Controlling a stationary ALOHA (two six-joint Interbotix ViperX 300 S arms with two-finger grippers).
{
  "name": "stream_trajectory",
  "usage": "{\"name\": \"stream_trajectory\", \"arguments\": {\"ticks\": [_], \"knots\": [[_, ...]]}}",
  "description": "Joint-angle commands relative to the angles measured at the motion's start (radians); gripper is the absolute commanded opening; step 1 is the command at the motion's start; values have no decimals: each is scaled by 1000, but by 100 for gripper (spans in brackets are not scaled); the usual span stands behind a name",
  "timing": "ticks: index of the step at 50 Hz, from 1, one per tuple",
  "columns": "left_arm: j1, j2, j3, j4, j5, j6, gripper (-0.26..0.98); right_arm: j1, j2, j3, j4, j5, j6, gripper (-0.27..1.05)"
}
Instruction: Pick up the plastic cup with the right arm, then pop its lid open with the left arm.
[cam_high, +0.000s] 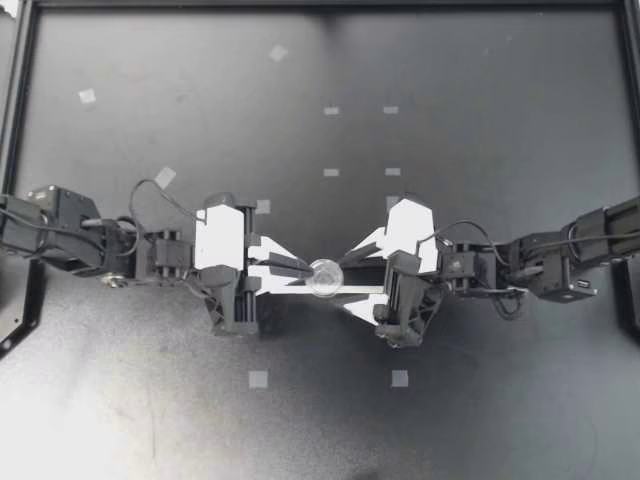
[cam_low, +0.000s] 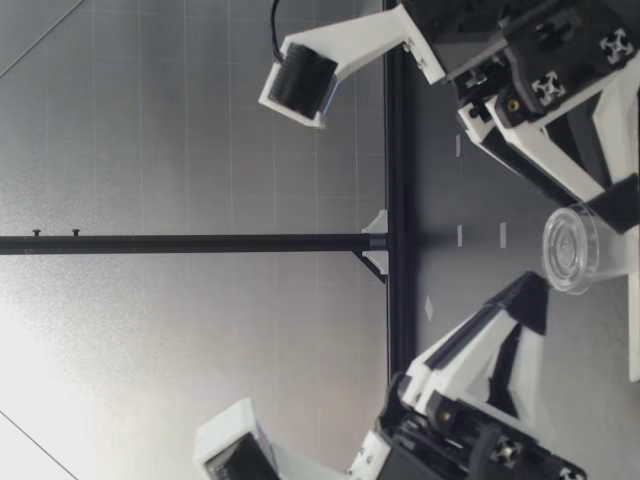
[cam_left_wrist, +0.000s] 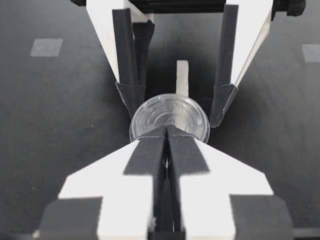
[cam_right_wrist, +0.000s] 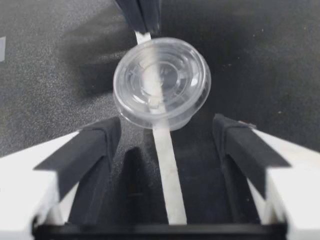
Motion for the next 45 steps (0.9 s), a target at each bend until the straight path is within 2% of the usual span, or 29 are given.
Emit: {"name": "stream_trajectory", "arguments": {"ticks": [1, 33, 45], "knots": [[-2, -8, -18, 0, -9, -2, 6, -12, -9, -17, -2, -9, -2, 73], [-2, 38, -26, 2, -9, -2, 6, -25, 31, -57, -29, 0, -3, 72], [-2, 40, -28, 2, -9, -2, 6, -25, -12, -57, -31, 110, -3, 72]]}}
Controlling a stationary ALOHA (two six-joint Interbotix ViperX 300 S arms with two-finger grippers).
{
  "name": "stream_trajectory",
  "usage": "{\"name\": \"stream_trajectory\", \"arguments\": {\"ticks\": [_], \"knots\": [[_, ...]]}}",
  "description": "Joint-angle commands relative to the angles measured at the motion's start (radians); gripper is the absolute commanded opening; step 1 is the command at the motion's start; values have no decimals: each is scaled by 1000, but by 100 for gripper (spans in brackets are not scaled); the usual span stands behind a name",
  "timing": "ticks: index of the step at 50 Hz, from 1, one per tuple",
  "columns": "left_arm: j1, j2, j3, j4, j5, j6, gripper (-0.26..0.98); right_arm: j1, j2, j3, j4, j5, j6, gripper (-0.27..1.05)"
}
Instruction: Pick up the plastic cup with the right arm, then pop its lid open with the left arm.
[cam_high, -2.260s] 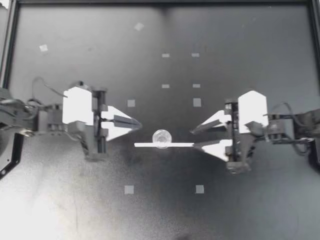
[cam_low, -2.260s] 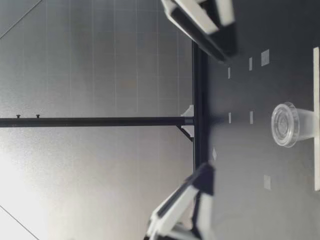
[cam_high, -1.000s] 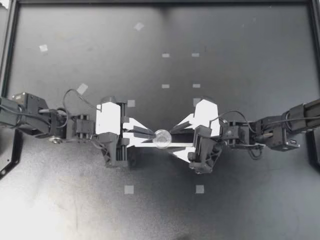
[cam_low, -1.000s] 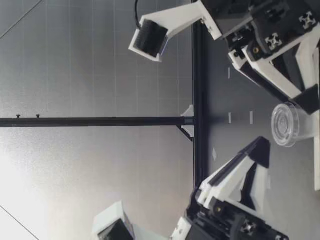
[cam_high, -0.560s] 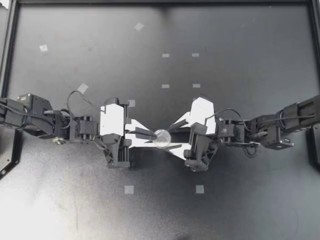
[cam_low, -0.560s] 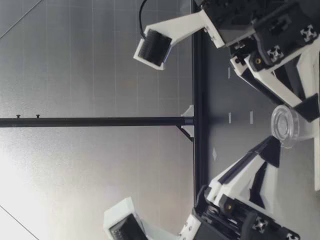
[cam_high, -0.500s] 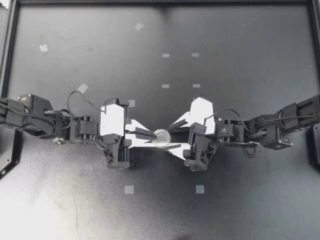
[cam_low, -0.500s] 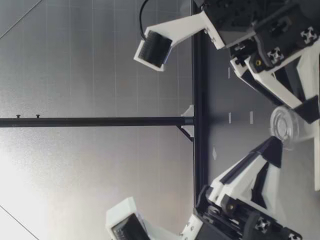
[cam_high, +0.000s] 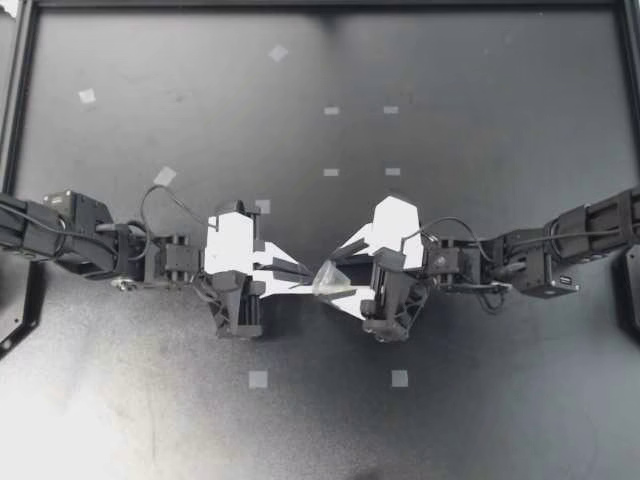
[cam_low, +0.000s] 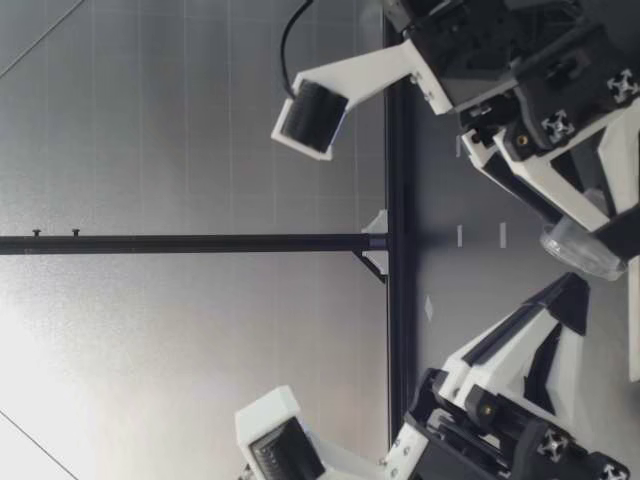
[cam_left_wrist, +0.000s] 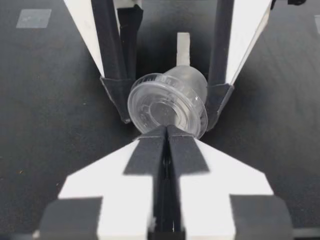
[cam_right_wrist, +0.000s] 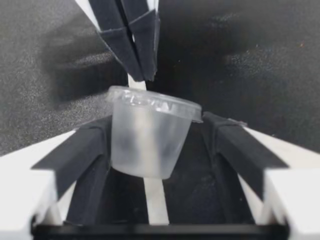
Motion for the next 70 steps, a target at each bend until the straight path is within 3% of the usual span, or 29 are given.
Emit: {"name": "stream_trajectory", "arguments": {"ticks": [1, 9, 22, 31, 40, 46, 51, 55, 65, 70], "knots": [[-2, -15, -15, 2, -9, -2, 6, -8, -41, -8, -2, 38, 2, 72], [-2, -15, -17, 2, -9, -2, 6, -8, -57, -8, -2, 83, 3, 69], [-2, -17, -17, 2, -9, -2, 6, -8, -57, -15, 0, 94, 3, 48], [-2, -35, -12, 2, 2, -2, 6, -8, -64, -14, -3, 109, 3, 43], [-2, -147, 34, -34, -12, -41, 7, -8, -149, 34, -21, 92, -2, 43], [-2, -238, 74, -55, -57, -118, 9, -8, -247, 106, -34, -40, -6, 43], [-8, -267, 91, -54, -110, -250, 18, -8, -308, 173, -52, -244, -8, 43], [-14, -264, 91, -48, -147, -422, 33, -8, -325, 221, -83, -431, -9, 43], [-21, -245, 80, -25, -210, -983, 86, -8, -256, 255, -143, -736, -46, 43], [-21, -245, 67, -25, -247, -1247, 81, -6, -184, 235, -179, -842, -95, 43]]}}
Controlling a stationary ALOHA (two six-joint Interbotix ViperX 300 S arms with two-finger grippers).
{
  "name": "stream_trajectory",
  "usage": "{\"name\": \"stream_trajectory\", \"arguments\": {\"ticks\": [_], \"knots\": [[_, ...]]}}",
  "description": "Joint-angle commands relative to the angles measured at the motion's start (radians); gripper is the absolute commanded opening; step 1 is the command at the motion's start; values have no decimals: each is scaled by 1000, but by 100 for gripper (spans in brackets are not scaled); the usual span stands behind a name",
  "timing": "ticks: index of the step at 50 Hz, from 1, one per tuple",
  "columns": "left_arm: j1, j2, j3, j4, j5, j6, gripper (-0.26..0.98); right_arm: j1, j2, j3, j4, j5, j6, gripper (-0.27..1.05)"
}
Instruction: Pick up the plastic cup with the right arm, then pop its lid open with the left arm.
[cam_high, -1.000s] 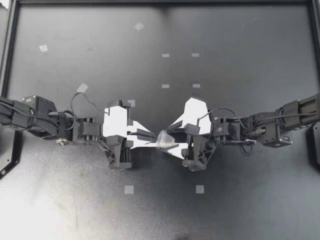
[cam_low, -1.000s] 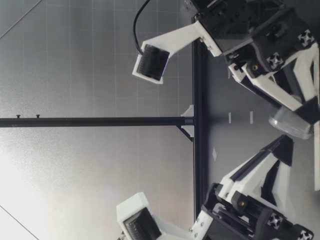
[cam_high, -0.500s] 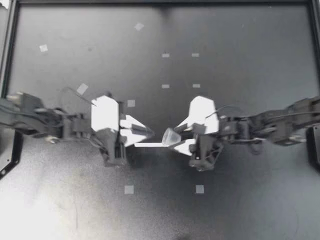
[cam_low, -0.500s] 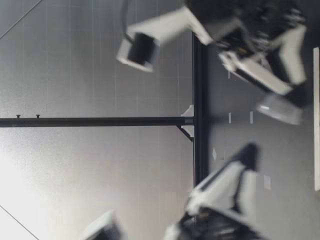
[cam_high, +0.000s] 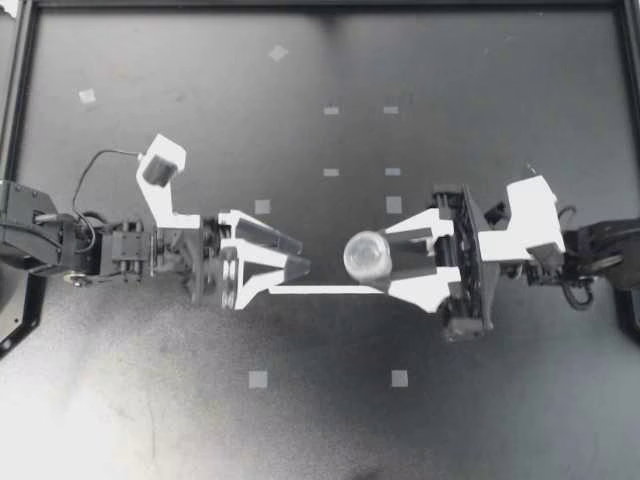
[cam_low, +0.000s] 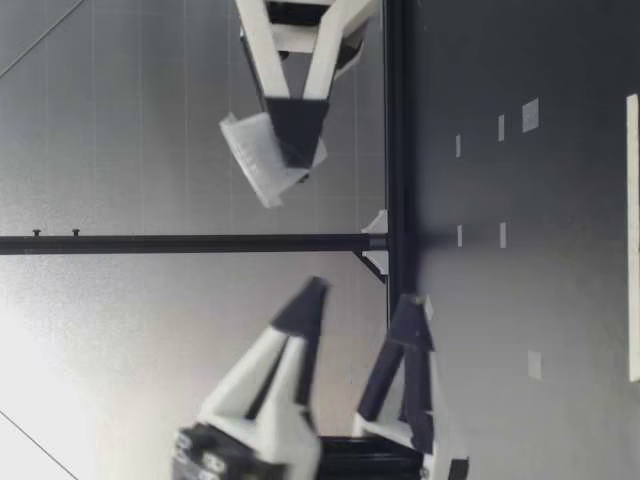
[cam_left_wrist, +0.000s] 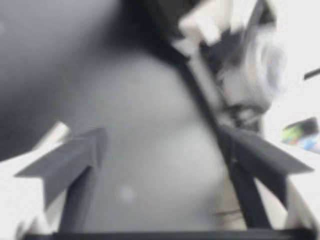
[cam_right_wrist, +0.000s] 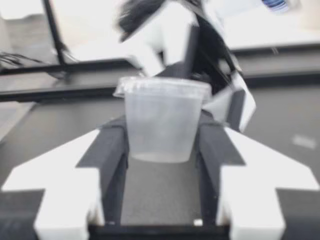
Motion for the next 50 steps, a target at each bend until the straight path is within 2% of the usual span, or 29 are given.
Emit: {"name": "stream_trajectory", "arguments": {"ticks": [1, 5, 11, 25, 36, 50], "knots": [[-2, -12, -26, 3, -44, -132, 80, -2, 38, -29, -18, -80, -21, 43], [-2, -12, -40, 8, -112, -261, 76, -3, 83, -48, -25, -109, -29, 43], [-12, -11, -63, 17, -173, -293, 76, -3, 104, -64, -29, -103, -32, 42], [-34, -8, -75, 28, -127, -296, 75, -3, 78, -87, -28, -31, -61, 42], [-49, -5, -91, 29, -115, -295, 76, -3, 91, -115, -28, 14, -61, 37], [-49, -32, -81, 28, -115, -275, 75, -3, 95, -72, -14, 71, -46, 33]]}}
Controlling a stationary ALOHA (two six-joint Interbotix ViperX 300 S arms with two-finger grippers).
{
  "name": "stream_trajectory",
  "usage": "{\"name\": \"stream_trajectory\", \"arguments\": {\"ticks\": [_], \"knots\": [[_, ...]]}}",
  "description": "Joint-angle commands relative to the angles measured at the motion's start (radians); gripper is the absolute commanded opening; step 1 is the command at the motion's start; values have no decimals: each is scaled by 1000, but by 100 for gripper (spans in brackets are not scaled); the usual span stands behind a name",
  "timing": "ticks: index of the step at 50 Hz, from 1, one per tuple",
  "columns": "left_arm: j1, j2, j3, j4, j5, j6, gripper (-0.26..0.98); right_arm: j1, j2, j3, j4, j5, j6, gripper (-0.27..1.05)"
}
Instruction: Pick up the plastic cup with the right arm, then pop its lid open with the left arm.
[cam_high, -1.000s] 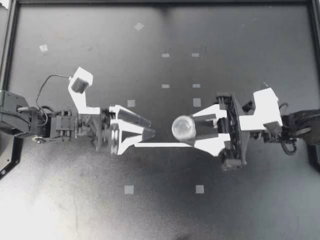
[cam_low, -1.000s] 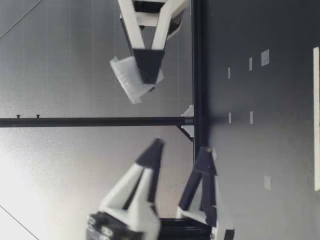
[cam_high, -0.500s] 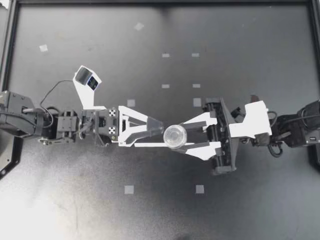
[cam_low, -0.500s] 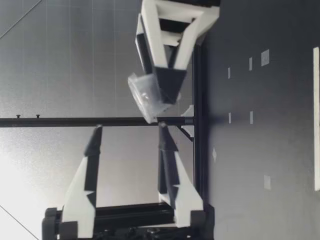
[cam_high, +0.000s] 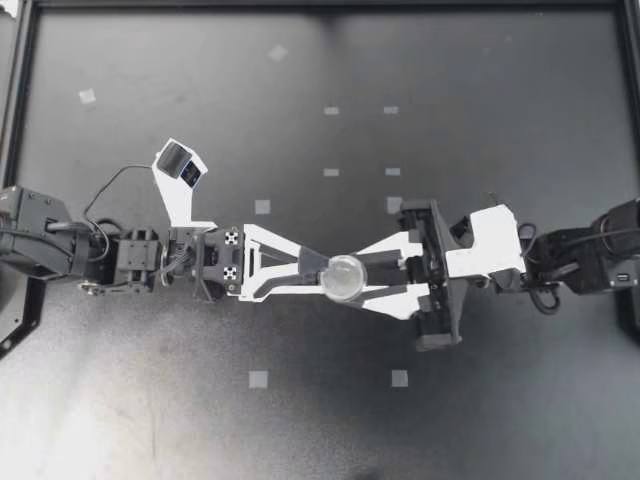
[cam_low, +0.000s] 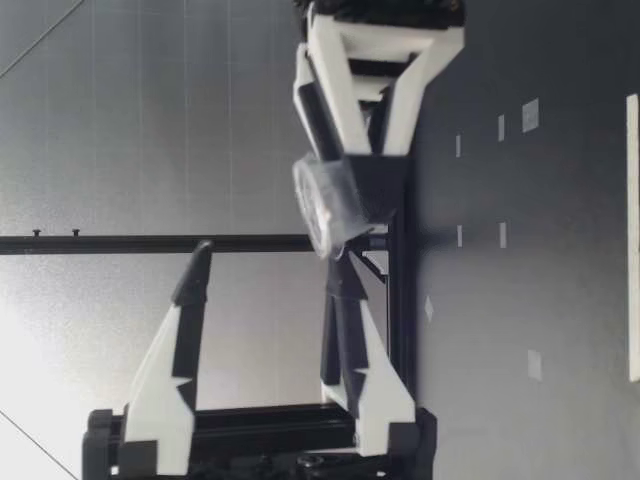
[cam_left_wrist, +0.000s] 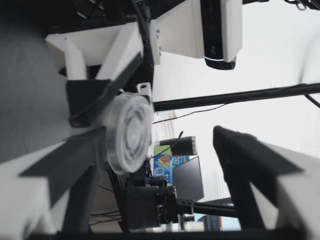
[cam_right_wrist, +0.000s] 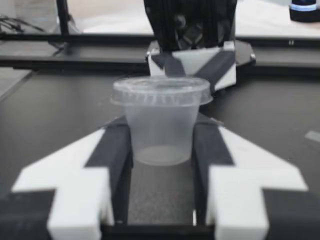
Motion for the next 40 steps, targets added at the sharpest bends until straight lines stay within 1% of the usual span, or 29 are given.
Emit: {"name": "stream_trajectory", "arguments": {"ticks": [1, 15, 21, 24, 28, 40], "knots": [[-5, -38, -12, 5, -8, 9, 75, -3, -14, 9, 5, 14, 8, 33], [-3, -43, -17, 3, -8, 78, 75, -3, -12, 40, 5, 35, 69, 33], [5, -43, -8, 3, -8, 189, 75, -2, -48, 40, 3, 35, 75, 33], [11, -43, -3, 3, -6, 299, 75, -2, -78, 41, 0, 35, 83, 33], [11, -46, 5, 3, -6, 494, 75, -2, -124, 48, -5, 35, 98, 33], [11, -77, 43, 3, 37, 1149, 75, 5, -279, 87, -15, 18, 178, 32]]}}
